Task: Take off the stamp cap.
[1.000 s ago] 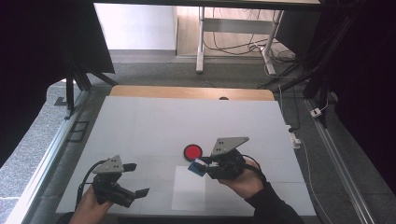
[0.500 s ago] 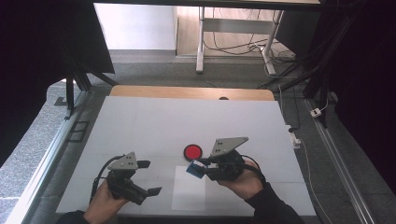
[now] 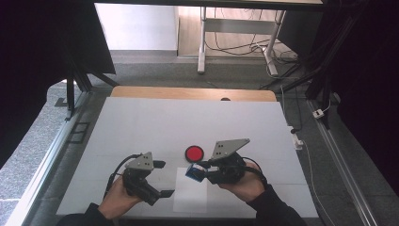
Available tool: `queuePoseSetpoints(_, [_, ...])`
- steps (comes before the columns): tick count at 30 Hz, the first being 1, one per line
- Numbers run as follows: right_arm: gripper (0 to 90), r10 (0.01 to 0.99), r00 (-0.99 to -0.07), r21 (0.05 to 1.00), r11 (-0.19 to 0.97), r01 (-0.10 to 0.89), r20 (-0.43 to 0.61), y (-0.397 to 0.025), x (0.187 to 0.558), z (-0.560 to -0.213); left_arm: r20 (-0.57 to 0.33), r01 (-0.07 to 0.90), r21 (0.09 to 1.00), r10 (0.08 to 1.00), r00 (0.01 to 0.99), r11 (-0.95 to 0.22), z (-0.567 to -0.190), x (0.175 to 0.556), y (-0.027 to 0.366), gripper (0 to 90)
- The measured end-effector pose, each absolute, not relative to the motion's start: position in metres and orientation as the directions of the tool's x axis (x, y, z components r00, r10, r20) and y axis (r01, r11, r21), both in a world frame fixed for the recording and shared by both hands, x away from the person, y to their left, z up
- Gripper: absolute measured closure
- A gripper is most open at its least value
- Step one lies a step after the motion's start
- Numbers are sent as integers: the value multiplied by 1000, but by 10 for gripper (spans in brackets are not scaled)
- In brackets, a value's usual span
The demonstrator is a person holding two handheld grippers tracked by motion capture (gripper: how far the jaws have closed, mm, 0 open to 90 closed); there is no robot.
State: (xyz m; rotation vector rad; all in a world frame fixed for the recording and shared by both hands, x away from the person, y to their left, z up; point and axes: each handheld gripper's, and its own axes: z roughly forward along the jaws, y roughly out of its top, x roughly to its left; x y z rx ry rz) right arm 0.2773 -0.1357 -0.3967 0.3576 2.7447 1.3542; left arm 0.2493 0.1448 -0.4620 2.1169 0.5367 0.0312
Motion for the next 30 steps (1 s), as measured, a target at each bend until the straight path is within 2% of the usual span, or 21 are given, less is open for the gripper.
queuePoseSetpoints(18, [709, 197, -979, 796, 583, 164, 58, -132, 272, -394, -170, 282, 809, 254, 952, -516, -459, 267, 113, 32])
queuePoseSetpoints(24, [709, 191, -980, 801, 576, 163, 61, -132, 271, -393, -198, 273, 818, 197, 960, -506, -459, 275, 104, 0])
queuePoseSetpoints(28, [708, 185, -981, 800, 579, 159, 61, -132, 270, -392, -191, 261, 814, 186, 964, -518, -459, 277, 97, 1])
queuePoseSetpoints(30, [708, 182, -981, 801, 578, 157, 61, -132, 270, -392, -183, 257, 813, 190, 965, -523, -459, 277, 95, 31])
